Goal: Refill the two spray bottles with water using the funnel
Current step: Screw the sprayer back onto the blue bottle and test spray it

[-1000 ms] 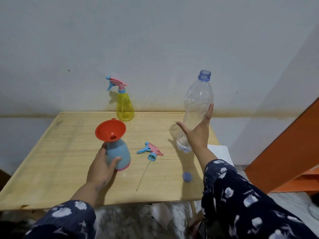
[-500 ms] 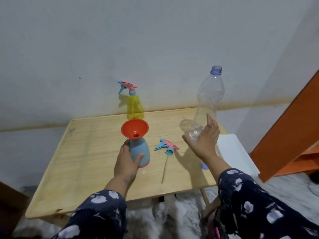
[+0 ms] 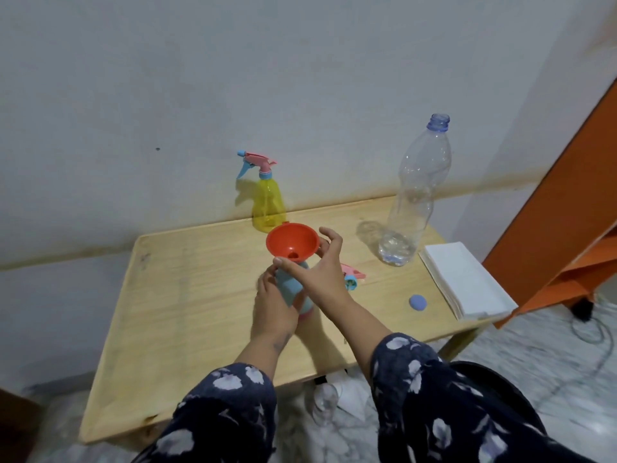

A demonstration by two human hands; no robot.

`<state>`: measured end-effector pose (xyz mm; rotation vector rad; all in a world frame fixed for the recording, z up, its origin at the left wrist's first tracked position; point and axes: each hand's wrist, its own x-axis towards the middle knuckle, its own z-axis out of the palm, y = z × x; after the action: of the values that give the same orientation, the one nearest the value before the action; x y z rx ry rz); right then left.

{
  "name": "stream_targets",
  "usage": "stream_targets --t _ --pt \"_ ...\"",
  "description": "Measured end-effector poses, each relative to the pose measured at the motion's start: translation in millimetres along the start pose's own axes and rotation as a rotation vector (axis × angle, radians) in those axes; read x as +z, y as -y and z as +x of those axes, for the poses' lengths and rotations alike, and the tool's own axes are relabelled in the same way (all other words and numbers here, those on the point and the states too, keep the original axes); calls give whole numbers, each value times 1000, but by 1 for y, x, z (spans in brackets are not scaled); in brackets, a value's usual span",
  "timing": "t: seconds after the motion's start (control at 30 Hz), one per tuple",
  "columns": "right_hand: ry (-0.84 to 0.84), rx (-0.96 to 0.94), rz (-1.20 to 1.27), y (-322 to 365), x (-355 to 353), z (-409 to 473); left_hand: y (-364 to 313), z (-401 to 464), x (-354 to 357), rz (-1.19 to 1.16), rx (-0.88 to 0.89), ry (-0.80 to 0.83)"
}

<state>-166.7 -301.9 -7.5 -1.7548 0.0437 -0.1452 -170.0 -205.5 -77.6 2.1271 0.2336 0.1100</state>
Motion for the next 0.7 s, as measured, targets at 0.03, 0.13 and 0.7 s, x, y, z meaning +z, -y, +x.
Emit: stream_targets --t 0.03,0.13,0.7 --pt "-15 -8 7 1 2 0 0 0 0 -10 -3 12" --pt "-23 10 59 6 3 1 3 2 -2 -69 1 67" --pt "-158 272 -525 -63 -60 121 32 14 -2 139 161 163"
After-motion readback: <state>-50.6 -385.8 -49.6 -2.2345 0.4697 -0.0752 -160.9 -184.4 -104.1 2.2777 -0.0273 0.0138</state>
